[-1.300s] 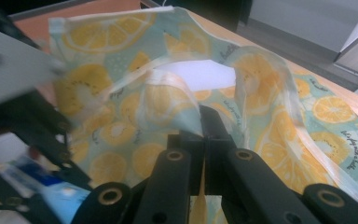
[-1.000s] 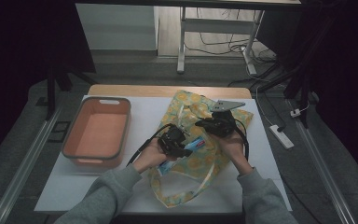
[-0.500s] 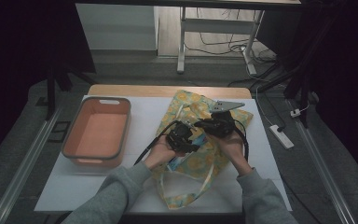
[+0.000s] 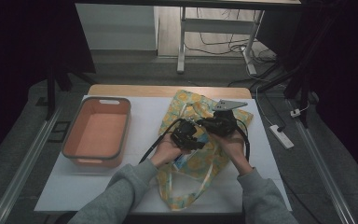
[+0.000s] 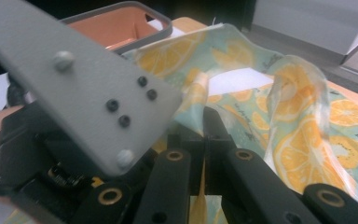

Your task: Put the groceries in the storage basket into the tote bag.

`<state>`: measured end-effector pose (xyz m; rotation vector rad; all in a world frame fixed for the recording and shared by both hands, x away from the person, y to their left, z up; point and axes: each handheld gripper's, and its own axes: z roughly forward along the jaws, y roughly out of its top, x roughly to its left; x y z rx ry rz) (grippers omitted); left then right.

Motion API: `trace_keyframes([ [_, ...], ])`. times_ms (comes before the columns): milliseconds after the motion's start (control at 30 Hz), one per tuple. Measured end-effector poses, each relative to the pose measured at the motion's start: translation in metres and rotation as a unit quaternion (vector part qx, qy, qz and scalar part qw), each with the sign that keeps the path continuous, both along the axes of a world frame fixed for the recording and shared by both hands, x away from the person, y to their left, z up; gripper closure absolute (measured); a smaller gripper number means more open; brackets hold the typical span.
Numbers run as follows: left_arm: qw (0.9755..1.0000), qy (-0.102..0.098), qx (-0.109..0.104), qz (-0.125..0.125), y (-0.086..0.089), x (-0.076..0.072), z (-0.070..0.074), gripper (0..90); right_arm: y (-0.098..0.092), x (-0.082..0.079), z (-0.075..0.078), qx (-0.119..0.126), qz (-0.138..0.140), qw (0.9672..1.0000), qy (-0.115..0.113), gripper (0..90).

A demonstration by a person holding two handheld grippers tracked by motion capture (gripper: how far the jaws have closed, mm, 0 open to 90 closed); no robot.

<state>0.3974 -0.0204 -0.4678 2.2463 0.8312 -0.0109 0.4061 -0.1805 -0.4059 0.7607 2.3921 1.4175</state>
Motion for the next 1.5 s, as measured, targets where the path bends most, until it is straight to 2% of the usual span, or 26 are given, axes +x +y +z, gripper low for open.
trace_keyframes([
  [200, 0.9998, 0.000, -0.006, 0.017, -0.002, 0.005, -0.006, 73.2, -0.008, 0.002, 0.002, 0.011, -0.017, 0.9998, 0.000, 89.3],
  [333, 0.9998, -0.005, 0.002, 0.021, -0.004, 0.006, -0.010, 73.1, -0.010, 0.003, 0.002, 0.023, -0.017, 0.9996, 0.007, 89.3],
  [500, 0.9990, -0.014, -0.011, 0.040, -0.006, 0.008, -0.013, 73.1, -0.010, 0.004, 0.001, 0.028, -0.019, 0.9994, 0.011, 89.3],
  [633, 0.9976, -0.009, -0.033, 0.059, -0.009, 0.013, -0.016, 73.0, -0.010, 0.004, 0.002, 0.033, -0.020, 0.9992, 0.012, 89.3],
  [700, 0.9971, -0.018, -0.032, 0.067, -0.012, 0.015, -0.019, 72.7, -0.011, 0.005, 0.001, 0.030, -0.027, 0.9991, 0.011, 89.3],
  [800, 0.9965, -0.011, -0.036, 0.075, -0.016, 0.018, -0.024, 71.9, -0.015, 0.008, -0.001, 0.035, -0.035, 0.9986, 0.020, 89.3],
  [833, 0.9967, -0.014, -0.028, 0.076, -0.016, 0.019, -0.027, 71.6, -0.016, 0.009, -0.002, 0.037, -0.037, 0.9984, 0.023, 89.3],
  [867, 0.9970, -0.014, -0.017, 0.074, -0.017, 0.020, -0.030, 71.1, -0.017, 0.010, -0.002, 0.037, -0.039, 0.9982, 0.025, 89.3],
  [933, 0.9973, -0.007, -0.024, 0.069, -0.017, 0.020, -0.031, 64.6, -0.018, 0.011, -0.003, 0.034, -0.042, 0.9982, 0.026, 89.3],
  [1000, 0.9970, -0.017, -0.024, 0.072, -0.014, 0.015, -0.024, 54.8, -0.019, 0.011, -0.004, 0.037, -0.043, 0.9981, 0.027, 89.3],
  [1067, 0.9976, -0.024, -0.025, 0.059, -0.011, 0.009, -0.017, 46.4, -0.020, 0.012, -0.004, 0.037, -0.044, 0.9981, 0.025, 89.3],
  [1133, 0.9986, -0.025, -0.017, 0.044, -0.007, 0.003, -0.011, 42.9, -0.020, 0.012, -0.003, 0.038, -0.044, 0.9980, 0.025, 89.3],
  [1333, 0.9997, -0.013, -0.008, 0.017, 0.013, -0.014, -0.004, 39.3, -0.019, 0.012, -0.005, 0.031, -0.043, 0.9982, 0.027, 89.3],
  [1400, 0.9999, -0.016, 0.000, 0.005, 0.023, -0.021, -0.002, 39.0, -0.019, 0.012, -0.005, 0.030, -0.042, 0.9983, 0.028, 89.3],
  [1500, 0.9997, -0.025, -0.001, -0.008, 0.037, -0.031, 0.004, 38.8, -0.018, 0.013, -0.007, 0.026, -0.041, 0.9984, 0.030, 89.3],
])
